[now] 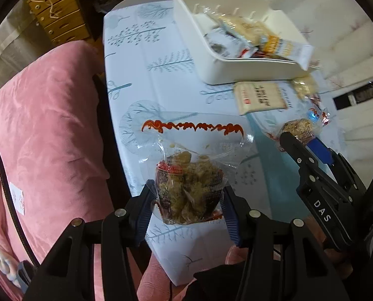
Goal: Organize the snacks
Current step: 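Lift and carry both held packets over the white bin, then open both grippers to drop the packets into the bin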
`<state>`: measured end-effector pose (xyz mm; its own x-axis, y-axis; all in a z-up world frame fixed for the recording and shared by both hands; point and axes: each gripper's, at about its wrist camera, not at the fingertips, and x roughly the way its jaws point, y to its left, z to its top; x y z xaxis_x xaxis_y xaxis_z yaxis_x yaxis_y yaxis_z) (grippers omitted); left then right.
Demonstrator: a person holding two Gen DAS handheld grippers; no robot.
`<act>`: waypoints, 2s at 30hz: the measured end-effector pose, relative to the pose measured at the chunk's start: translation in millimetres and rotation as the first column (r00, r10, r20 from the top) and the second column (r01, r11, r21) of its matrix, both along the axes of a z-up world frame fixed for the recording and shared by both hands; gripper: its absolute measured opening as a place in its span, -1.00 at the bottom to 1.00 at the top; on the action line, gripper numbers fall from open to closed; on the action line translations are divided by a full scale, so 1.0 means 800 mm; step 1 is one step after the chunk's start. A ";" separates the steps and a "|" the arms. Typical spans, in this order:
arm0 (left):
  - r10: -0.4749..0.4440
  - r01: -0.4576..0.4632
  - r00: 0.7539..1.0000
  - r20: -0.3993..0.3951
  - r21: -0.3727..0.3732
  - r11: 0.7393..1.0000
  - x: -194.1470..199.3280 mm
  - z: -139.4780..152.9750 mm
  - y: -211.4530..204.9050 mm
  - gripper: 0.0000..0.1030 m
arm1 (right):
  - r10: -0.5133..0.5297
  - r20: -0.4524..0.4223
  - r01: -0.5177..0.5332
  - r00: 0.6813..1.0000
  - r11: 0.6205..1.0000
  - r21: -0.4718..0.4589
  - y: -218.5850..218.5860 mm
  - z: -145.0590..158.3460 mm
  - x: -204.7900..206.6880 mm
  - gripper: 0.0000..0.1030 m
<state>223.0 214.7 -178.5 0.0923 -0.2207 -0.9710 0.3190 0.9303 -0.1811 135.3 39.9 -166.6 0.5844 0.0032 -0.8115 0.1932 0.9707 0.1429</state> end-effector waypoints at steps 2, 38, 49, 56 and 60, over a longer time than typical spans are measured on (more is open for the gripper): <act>-0.010 0.010 1.000 0.014 -0.009 1.000 -0.006 0.010 -0.006 -0.04 | -0.003 0.017 0.003 1.000 1.000 -0.022 -0.003 0.011 -0.012 0.00; 0.312 -0.293 0.948 0.068 -0.205 0.934 0.077 0.086 -0.191 -0.02 | 0.271 0.147 -0.244 0.951 0.954 -0.176 -0.232 0.126 0.094 0.00; 0.489 -0.452 0.868 0.089 -0.269 0.850 0.142 0.057 -0.189 -0.02 | 0.302 0.141 -0.285 0.943 0.950 -0.132 -0.243 0.110 0.179 0.01; 0.554 -0.477 0.819 0.149 -0.360 0.802 0.151 0.050 -0.188 0.42 | 0.346 0.074 -0.330 0.935 0.929 -0.166 -0.241 0.086 0.217 0.04; 0.565 -0.494 0.813 0.140 -0.348 0.797 0.148 0.047 -0.192 0.43 | 0.343 0.040 -0.331 0.938 0.927 -0.174 -0.242 0.074 0.223 0.12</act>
<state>341.6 61.2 -140.6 0.4837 -0.3312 -0.8101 -0.1444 0.8827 -0.4471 313.5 -153.6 -107.3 0.6260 0.0820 -0.7755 -0.1543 0.9878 -0.0201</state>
